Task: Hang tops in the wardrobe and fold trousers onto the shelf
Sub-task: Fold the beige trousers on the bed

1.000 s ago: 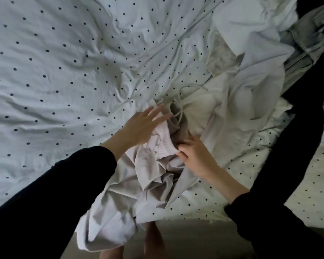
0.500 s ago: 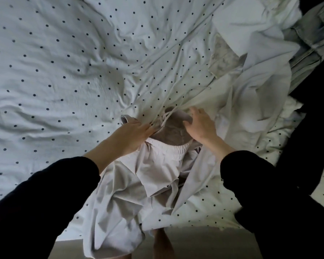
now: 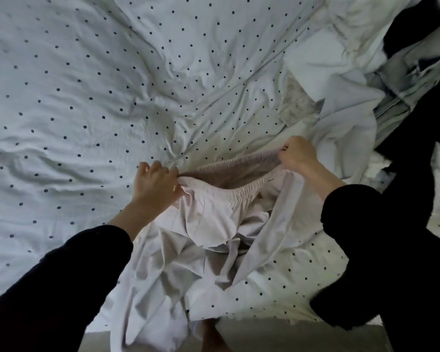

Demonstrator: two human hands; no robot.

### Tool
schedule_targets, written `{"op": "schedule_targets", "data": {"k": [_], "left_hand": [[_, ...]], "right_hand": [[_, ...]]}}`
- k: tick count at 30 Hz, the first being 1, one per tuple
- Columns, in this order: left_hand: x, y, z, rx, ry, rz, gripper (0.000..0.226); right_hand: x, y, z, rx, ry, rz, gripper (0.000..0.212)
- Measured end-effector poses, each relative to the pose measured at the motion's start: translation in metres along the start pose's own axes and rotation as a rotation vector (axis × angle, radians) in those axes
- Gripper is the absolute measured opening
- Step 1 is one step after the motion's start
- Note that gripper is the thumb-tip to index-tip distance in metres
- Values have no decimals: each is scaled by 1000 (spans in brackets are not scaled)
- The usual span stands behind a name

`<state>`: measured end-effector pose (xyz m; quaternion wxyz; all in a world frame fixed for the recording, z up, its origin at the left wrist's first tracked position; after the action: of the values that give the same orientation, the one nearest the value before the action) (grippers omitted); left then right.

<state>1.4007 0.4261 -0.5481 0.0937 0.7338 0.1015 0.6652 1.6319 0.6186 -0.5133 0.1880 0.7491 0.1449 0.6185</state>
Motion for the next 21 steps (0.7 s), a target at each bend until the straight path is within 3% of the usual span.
{"op": "schedule_targets", "data": {"k": [3, 6, 10, 13, 18, 21], "left_hand": [[48, 3, -17, 168, 98, 62, 31], [101, 16, -45, 281, 137, 166, 28], [184, 36, -78, 359, 101, 304, 23], [246, 54, -94, 401, 88, 362, 21], [339, 84, -110, 389, 133, 387, 23], [391, 100, -121, 239, 209, 379, 17]], "right_hand": [[38, 19, -15, -17, -70, 5, 19], [87, 45, -45, 82, -70, 80, 19], [168, 84, -79, 161, -90, 158, 10], [227, 121, -86, 162, -199, 256, 20], [298, 168, -90, 136, -579, 201, 22], [349, 198, -92, 143, -812, 177, 25]]}}
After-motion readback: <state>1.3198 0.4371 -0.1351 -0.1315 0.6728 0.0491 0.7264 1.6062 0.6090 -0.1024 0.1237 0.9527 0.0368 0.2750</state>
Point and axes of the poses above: each hand's wrist, its own y-axis away from the middle knuckle, its own x-axis out of the back of the hand, z = x × y, the point moved 1 cm from there along -y, towards the middle knuckle, and after that the axes turned 11 degrees about -x, right-handed, at the moved point
